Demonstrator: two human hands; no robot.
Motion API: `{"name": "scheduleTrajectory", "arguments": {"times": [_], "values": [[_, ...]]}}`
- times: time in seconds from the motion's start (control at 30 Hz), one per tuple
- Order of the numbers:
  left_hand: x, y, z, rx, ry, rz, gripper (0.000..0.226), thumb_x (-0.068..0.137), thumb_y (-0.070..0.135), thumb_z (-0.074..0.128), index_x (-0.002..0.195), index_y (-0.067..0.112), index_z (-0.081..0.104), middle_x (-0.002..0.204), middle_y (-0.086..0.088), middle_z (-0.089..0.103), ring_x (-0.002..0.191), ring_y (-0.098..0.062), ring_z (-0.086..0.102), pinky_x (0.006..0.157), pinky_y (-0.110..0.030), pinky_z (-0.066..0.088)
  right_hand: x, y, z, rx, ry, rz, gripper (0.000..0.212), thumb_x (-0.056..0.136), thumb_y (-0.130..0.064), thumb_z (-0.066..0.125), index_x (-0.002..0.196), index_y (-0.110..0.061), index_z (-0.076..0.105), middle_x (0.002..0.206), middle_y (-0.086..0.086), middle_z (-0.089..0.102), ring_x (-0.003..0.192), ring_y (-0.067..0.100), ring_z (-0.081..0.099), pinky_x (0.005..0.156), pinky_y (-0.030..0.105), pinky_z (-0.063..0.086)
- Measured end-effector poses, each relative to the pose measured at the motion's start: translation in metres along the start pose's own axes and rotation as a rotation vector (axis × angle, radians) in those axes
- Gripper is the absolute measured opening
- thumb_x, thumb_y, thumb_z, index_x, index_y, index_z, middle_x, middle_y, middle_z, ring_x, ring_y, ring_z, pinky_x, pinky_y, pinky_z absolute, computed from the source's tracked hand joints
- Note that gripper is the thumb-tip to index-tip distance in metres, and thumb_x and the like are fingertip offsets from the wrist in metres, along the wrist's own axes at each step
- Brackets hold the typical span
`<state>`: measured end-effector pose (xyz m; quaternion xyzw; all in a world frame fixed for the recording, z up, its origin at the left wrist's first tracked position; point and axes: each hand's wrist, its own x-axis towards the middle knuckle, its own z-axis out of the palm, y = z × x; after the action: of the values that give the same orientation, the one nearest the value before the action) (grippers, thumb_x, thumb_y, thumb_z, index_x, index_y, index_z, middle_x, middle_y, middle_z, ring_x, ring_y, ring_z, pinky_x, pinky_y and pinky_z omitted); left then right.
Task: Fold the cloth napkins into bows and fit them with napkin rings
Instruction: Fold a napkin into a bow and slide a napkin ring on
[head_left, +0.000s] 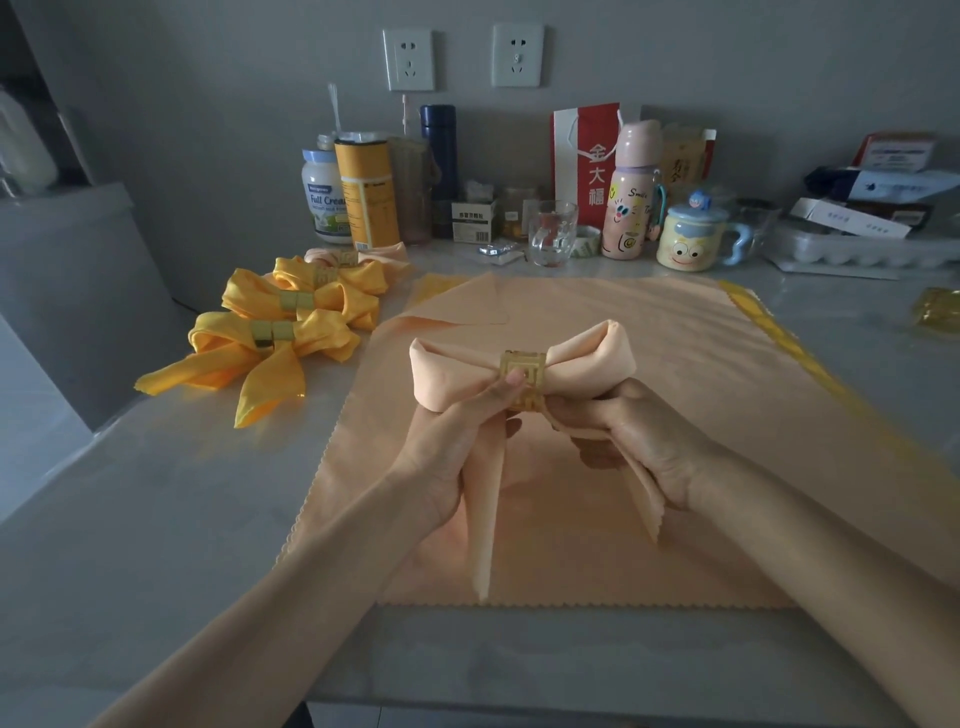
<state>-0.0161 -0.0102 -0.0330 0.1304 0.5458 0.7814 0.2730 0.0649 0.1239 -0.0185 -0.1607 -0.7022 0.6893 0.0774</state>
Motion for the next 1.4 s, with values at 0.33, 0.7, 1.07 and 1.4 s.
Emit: {"name": "scheduleTrajectory", "arguments": {"times": [0.33, 0.7, 1.07, 1.4], "values": [[-0.003, 0.054, -0.086, 0.209, 0.28, -0.092, 0.036, 0.071, 0.035, 0.074, 0.097, 0.011, 0.066, 0.071, -0.003, 0.071, 0.058, -0.012, 0.067, 0.043, -0.02, 0.051, 0.036, -0.013, 0.112, 0.108, 0.043, 0.109, 0.027, 0.085, -0.042, 0.062, 0.093, -0.016, 0.061, 0.067, 0.003, 0.049, 0.036, 0.007, 0.029, 0.035, 0.014, 0.022], [-0.021, 0.117, -0.196, 1.08, 0.793, -0.037, 0.05, 0.085, 0.047, 0.051, 0.082, 0.0, 0.065, 0.071, -0.012, 0.067, 0.059, -0.026, 0.058, 0.049, -0.026, 0.037, 0.074, -0.013, 0.251, 0.244, -0.055, 0.246, 0.028, 0.089, -0.04, 0.058, 0.079, -0.014, 0.054, 0.064, -0.001, 0.048, 0.045, 0.009, 0.032, 0.04, 0.017, 0.027], [0.029, 0.078, -0.229, 1.147, 0.565, 0.117, 0.027, 0.094, 0.025, 0.047, 0.092, 0.005, 0.065, 0.084, -0.01, 0.065, 0.076, -0.027, 0.06, 0.055, -0.027, 0.041, 0.133, 0.0, 0.25, -0.272, 0.19, 0.041, 0.049, 0.093, -0.048, 0.046, 0.116, -0.007, 0.061, 0.112, 0.01, 0.065, 0.099, 0.028, 0.062, 0.074, 0.028, 0.044], [0.044, 0.066, -0.237, 1.332, 0.739, 0.38, 0.021, 0.087, 0.029, 0.059, 0.088, 0.009, 0.064, 0.087, -0.006, 0.064, 0.082, -0.03, 0.057, 0.067, -0.036, 0.041, 0.143, 0.005, 0.252, -0.783, 0.217, -0.168, 0.059, 0.097, -0.051, 0.028, 0.113, -0.004, 0.059, 0.109, 0.013, 0.064, 0.098, 0.031, 0.061, 0.071, 0.029, 0.04]]}}
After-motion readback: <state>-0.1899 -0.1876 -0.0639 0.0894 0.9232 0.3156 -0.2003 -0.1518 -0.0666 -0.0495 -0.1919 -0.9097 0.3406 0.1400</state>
